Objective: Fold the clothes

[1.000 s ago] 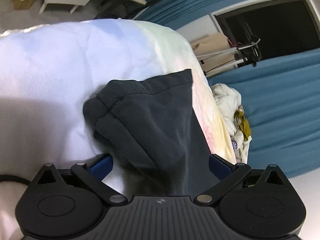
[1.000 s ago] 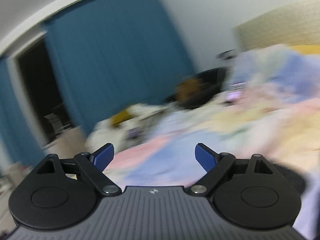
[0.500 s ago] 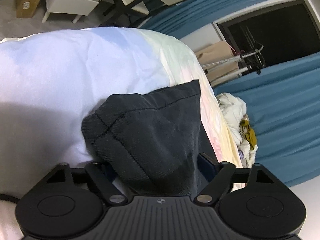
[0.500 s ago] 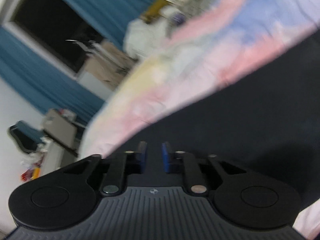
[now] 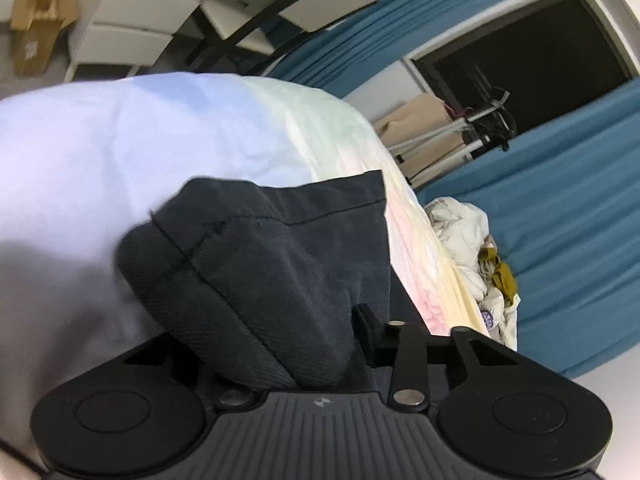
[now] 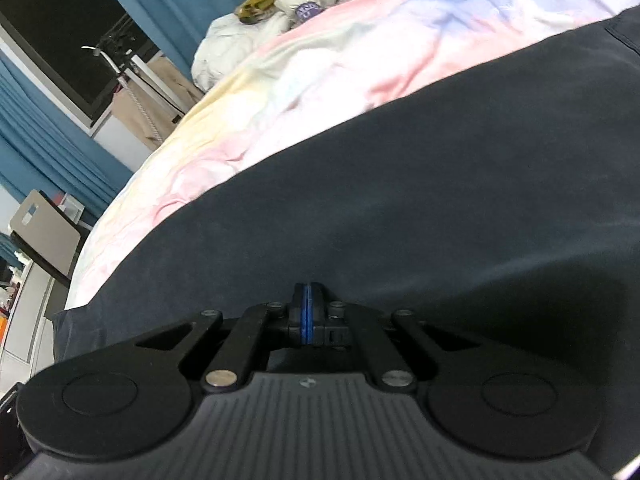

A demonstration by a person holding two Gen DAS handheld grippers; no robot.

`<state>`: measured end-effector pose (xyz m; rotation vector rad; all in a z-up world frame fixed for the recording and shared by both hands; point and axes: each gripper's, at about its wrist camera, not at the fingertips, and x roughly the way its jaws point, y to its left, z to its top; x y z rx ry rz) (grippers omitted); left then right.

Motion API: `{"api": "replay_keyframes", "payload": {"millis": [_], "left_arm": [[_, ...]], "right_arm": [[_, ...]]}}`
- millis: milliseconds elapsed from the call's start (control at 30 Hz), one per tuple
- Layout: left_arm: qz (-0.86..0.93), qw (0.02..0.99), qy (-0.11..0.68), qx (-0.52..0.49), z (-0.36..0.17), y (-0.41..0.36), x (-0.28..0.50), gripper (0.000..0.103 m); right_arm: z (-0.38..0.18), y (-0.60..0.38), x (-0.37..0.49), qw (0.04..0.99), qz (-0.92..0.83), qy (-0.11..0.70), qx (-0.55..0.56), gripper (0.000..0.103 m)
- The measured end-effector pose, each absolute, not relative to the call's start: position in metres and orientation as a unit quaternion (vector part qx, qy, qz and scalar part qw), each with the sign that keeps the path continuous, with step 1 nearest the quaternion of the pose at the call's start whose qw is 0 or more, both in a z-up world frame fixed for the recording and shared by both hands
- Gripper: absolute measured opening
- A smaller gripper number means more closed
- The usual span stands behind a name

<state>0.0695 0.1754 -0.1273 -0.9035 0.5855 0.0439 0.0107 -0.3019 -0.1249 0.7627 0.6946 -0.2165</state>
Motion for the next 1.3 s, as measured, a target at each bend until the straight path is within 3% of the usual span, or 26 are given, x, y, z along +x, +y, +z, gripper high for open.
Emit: {"api": "replay_keyframes", "payload": {"millis": [133, 400, 600, 867, 1067, 1300], "left_arm": [[-0.004, 0.887, 0.258, -0.383, -0.114, 0.163, 0.066, 0.017], [-0.06, 0.944, 0.167, -0.277, -0.05, 0.119, 0.043, 0.014], [-0.114, 0.96, 0.074, -0.243, 0.021, 0.031, 0.024, 0.013], [-0.219, 0.958, 0.059, -0.173, 0.055, -0.131, 0.001, 0.014], [-0.307, 0.941, 0.106, -0.094, 0.011, -0.243, -0.027, 0.014], [-0.37, 0.885, 0.283, 0.011, -0.097, -0.323, -0.027, 0.016]], "right_arm": [[-0.121, -0.305, 0.009, 0.862, -0.094, 0.324, 0.378, 0.003], [-0.093, -0.323, -0.016, 0.874, -0.08, 0.273, 0.394, 0.008], [-0.059, -0.36, -0.058, 0.895, -0.098, 0.201, 0.386, 0.009], [-0.013, -0.414, -0.14, 0.914, -0.194, 0.08, 0.348, 0.009], [-0.02, -0.456, -0.206, 0.887, -0.26, 0.021, 0.382, 0.009], [-0.04, -0.464, -0.229, 0.866, -0.295, -0.034, 0.402, 0.014]]}}
